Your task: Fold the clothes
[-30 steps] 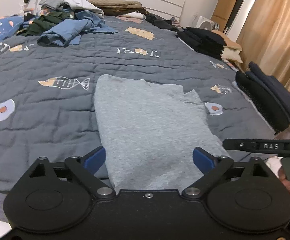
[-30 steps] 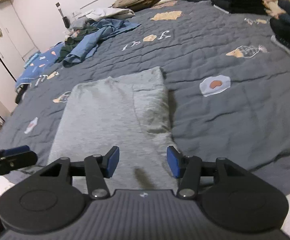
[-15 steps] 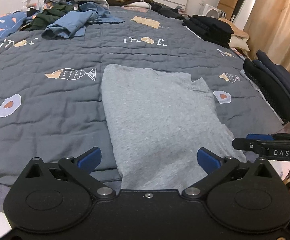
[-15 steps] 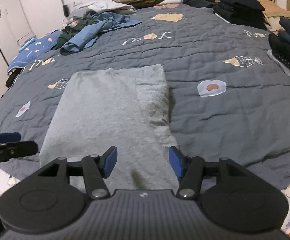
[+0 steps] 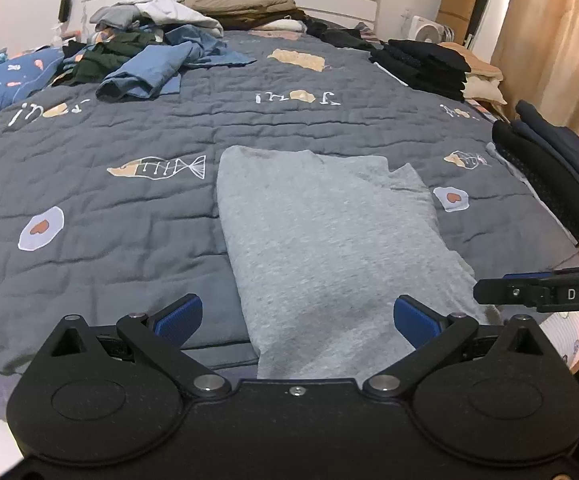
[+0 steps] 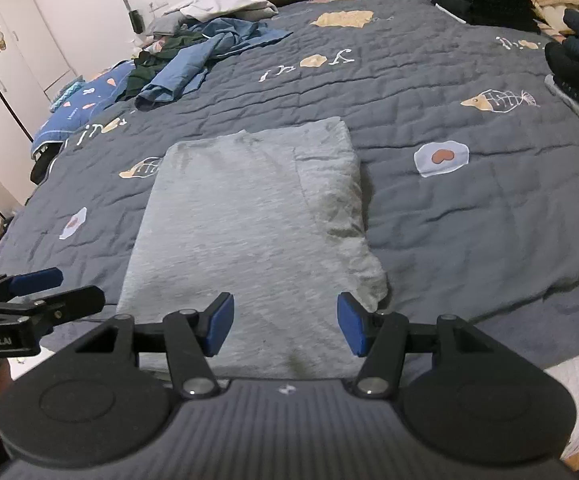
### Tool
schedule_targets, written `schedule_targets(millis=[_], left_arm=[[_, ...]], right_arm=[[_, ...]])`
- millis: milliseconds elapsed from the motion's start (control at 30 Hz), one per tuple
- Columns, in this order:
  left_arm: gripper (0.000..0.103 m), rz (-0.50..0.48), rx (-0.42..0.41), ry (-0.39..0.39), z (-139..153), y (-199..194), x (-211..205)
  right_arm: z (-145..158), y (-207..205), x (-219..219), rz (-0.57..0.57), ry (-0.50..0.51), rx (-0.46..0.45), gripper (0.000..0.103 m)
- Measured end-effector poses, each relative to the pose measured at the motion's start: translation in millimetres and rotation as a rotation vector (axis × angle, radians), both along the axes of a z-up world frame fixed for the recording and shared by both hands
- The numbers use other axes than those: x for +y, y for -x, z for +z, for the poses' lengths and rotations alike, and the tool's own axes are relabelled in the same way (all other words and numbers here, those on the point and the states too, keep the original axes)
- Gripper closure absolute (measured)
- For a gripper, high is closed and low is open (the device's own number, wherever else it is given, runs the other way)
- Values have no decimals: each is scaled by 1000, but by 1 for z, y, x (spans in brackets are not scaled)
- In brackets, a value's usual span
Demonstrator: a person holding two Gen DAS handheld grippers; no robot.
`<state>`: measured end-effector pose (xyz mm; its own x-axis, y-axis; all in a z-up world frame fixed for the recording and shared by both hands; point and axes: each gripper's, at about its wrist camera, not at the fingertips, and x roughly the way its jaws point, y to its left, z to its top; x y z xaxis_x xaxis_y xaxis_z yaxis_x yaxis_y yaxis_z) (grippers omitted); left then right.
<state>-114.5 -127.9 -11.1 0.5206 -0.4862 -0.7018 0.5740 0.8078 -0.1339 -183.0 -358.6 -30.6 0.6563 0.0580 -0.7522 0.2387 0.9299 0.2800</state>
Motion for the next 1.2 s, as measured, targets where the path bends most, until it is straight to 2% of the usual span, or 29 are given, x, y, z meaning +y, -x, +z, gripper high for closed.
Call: schedule_targets(millis=[233,800,1200], left_arm=[[0,-26,-43,-63,2,9,0],[0,-46,-10,-85,-5,33,6],[0,-55,-32,-81,-4,25,-8]], right_arm=[[5,7,8,-7,4,-2,47],[11,30,21,-37,23,2,47],[10,42,7,-69,22,-8,47]])
